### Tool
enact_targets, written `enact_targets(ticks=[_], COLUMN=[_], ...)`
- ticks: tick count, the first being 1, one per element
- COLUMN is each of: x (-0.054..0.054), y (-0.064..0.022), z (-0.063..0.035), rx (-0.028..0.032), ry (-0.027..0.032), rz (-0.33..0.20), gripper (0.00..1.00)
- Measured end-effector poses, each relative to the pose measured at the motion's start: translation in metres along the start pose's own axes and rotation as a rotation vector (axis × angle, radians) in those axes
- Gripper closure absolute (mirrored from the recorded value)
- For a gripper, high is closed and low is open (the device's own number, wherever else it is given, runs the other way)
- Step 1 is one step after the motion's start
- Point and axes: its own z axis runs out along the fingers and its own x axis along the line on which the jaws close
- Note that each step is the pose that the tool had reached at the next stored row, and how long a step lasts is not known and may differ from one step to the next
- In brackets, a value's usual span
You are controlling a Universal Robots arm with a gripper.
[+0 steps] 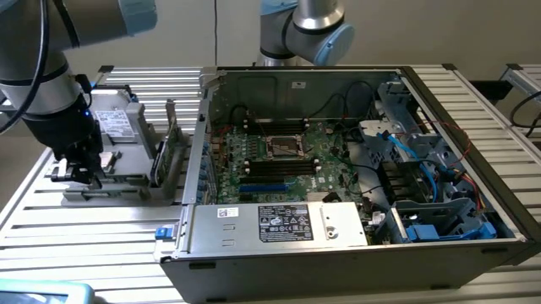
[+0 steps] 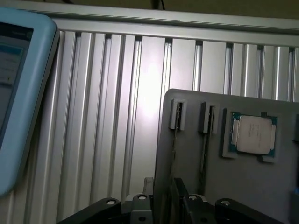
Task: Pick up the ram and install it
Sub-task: 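Pick up the ram and move it above insertion slot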
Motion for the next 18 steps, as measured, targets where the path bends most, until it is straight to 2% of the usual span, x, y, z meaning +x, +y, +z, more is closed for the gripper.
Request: enact_targets(ticks=[6,12,18], x=[-0.003,-0.005,-0.007], y=[-0.0005,0.009,0.0086], z=[0.0109,0.0224,0.0332], rx=[0.0002,0.0002,0.0002], ry=[-0.0001,0.0,0.0], rz=[0.0,0.0,0.0], gripper=[0.69,0.69,0.69])
